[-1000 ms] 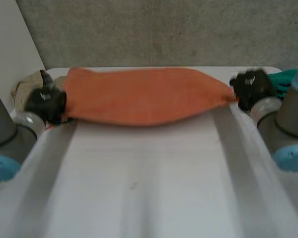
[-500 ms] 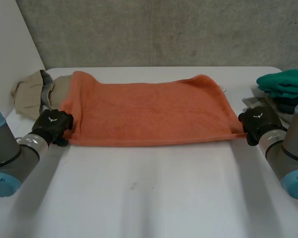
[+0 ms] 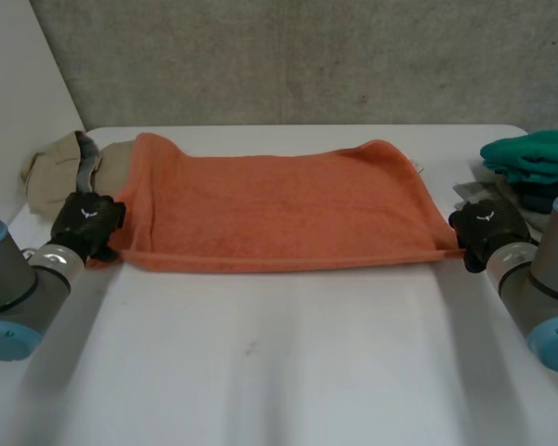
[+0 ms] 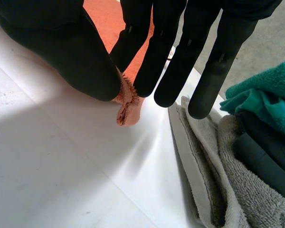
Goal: Fold the laundry.
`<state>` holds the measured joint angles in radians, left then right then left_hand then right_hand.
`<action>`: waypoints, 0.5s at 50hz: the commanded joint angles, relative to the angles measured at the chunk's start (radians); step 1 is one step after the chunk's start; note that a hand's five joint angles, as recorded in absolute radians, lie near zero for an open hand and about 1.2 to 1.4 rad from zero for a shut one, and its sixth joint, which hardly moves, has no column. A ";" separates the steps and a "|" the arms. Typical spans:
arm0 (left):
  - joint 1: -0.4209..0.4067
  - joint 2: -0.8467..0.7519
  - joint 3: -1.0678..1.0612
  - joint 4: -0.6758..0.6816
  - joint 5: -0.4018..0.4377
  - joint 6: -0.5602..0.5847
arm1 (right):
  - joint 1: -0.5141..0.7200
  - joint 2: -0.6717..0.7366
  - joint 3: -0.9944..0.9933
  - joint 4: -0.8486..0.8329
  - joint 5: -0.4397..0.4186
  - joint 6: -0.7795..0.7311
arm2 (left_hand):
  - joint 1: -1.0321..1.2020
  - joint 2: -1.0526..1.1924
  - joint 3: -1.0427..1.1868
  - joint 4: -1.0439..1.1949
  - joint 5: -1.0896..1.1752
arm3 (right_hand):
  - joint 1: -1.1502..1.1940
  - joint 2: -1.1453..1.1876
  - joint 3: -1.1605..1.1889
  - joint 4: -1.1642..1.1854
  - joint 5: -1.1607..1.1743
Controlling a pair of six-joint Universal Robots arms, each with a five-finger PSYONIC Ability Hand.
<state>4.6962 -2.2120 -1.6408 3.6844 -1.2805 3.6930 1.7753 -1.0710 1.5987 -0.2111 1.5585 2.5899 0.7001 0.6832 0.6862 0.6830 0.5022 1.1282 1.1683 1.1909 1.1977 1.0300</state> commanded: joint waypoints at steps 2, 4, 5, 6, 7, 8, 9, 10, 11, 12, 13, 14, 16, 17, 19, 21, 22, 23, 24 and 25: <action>-0.004 -0.031 0.024 -0.061 0.006 0.071 | -0.011 0.002 -0.013 0.004 0.000 -0.004 | 0.095 0.111 0.108 0.112 0.118 | 0.268 0.228 0.205 0.199 0.192; -0.005 -0.031 0.024 -0.078 0.007 0.088 | -0.014 0.002 -0.017 0.012 0.002 -0.005 | 0.112 0.129 0.126 0.129 0.135 | 0.268 0.228 0.205 0.199 0.192; -0.004 -0.029 0.024 -0.092 0.010 0.103 | -0.016 0.002 -0.019 0.019 0.002 -0.007 | 0.138 0.155 0.152 0.156 0.162 | 0.268 0.228 0.205 0.199 0.192; -0.004 -0.028 0.024 -0.098 0.012 0.107 | -0.016 0.002 -0.022 0.024 0.002 -0.008 | 0.153 0.170 0.167 0.170 0.177 | 0.268 0.228 0.205 0.199 0.192; -0.002 -0.026 0.024 -0.101 0.012 0.108 | -0.016 0.002 -0.023 0.027 0.002 -0.008 | 0.182 0.199 0.196 0.200 0.206 | 0.268 0.228 0.205 0.199 0.192; -0.002 -0.023 0.024 -0.106 0.015 0.111 | -0.016 0.002 -0.028 0.035 0.003 -0.007 | 0.276 0.293 0.290 0.293 0.299 | 0.268 0.228 0.205 0.199 0.192; -0.001 -0.022 0.024 -0.109 0.016 0.110 | -0.016 0.002 -0.029 0.038 0.003 -0.007 | 0.341 0.357 0.354 0.358 0.364 | 0.268 0.228 0.205 0.199 0.192; -0.001 -0.022 0.025 -0.110 0.018 0.108 | -0.016 0.002 -0.031 0.042 0.005 -0.007 | 0.420 0.437 0.434 0.437 0.443 | 0.268 0.228 0.205 0.199 0.192; -0.001 -0.022 0.025 -0.110 0.021 0.107 | -0.017 0.002 -0.034 0.045 0.005 -0.007 | 0.511 0.528 0.524 0.528 0.534 | 0.268 0.228 0.205 0.199 0.192; 0.001 -0.022 0.025 -0.110 0.020 0.102 | -0.017 0.002 -0.037 0.055 0.005 -0.007 | 0.694 0.711 0.708 0.711 0.718 | 0.268 0.228 0.205 0.199 0.192; 0.001 -0.020 0.025 -0.112 0.020 0.101 | -0.017 0.000 -0.039 0.059 0.005 -0.007 | 0.696 0.713 0.710 0.713 0.719 | 0.268 0.228 0.205 0.199 0.192; 0.001 -0.020 0.025 -0.113 0.018 0.099 | -0.017 -0.001 -0.040 0.064 0.005 -0.007 | 0.696 0.713 0.710 0.713 0.719 | 0.268 0.228 0.205 0.199 0.192; 0.001 -0.014 0.018 -0.118 0.010 0.099 | -0.019 -0.004 -0.043 0.081 0.005 -0.005 | 0.696 0.713 0.710 0.713 0.719 | 0.268 0.228 0.205 0.199 0.192; 0.001 -0.009 0.016 -0.122 0.007 0.101 | -0.019 -0.006 -0.045 0.087 0.003 -0.007 | 0.696 0.713 0.710 0.713 0.719 | 0.268 0.228 0.205 0.199 0.192; 0.002 0.020 0.003 -0.153 -0.008 0.102 | -0.022 -0.010 -0.054 0.114 0.000 -0.010 | 0.696 0.713 0.710 0.713 0.719 | 0.268 0.228 0.205 0.199 0.192; 0.007 0.052 -0.017 -0.187 -0.011 0.107 | -0.027 -0.021 -0.063 0.142 -0.002 -0.019 | 0.696 0.713 0.710 0.713 0.719 | 0.268 0.228 0.205 0.199 0.192; 0.008 0.072 -0.028 -0.208 -0.017 0.113 | -0.031 -0.026 -0.068 0.168 -0.005 -0.031 | 0.696 0.713 0.710 0.713 0.719 | 0.268 0.228 0.205 0.199 0.192; 0.012 0.118 -0.051 -0.260 -0.023 0.134 | -0.036 -0.038 -0.075 0.226 -0.011 -0.069 | 0.696 0.713 0.710 0.713 0.719 | 0.268 0.228 0.205 0.199 0.192; 0.012 0.139 -0.063 -0.294 -0.028 0.149 | -0.040 -0.044 -0.079 0.267 -0.015 -0.095 | 0.696 0.713 0.710 0.713 0.719 | 0.268 0.228 0.205 0.199 0.192; 0.013 0.161 -0.079 -0.335 -0.034 0.169 | -0.043 -0.052 -0.083 0.312 -0.021 -0.128 | 0.696 0.713 0.710 0.713 0.719 | 0.268 0.228 0.205 0.199 0.192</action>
<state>4.7012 -2.1728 -1.6497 3.5084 -1.2868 3.8032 1.7495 -1.0886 1.5399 -0.0708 1.5566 2.5641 1.1631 1.1957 1.1875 1.1946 0.9918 1.1282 1.1683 1.1909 1.1977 1.0300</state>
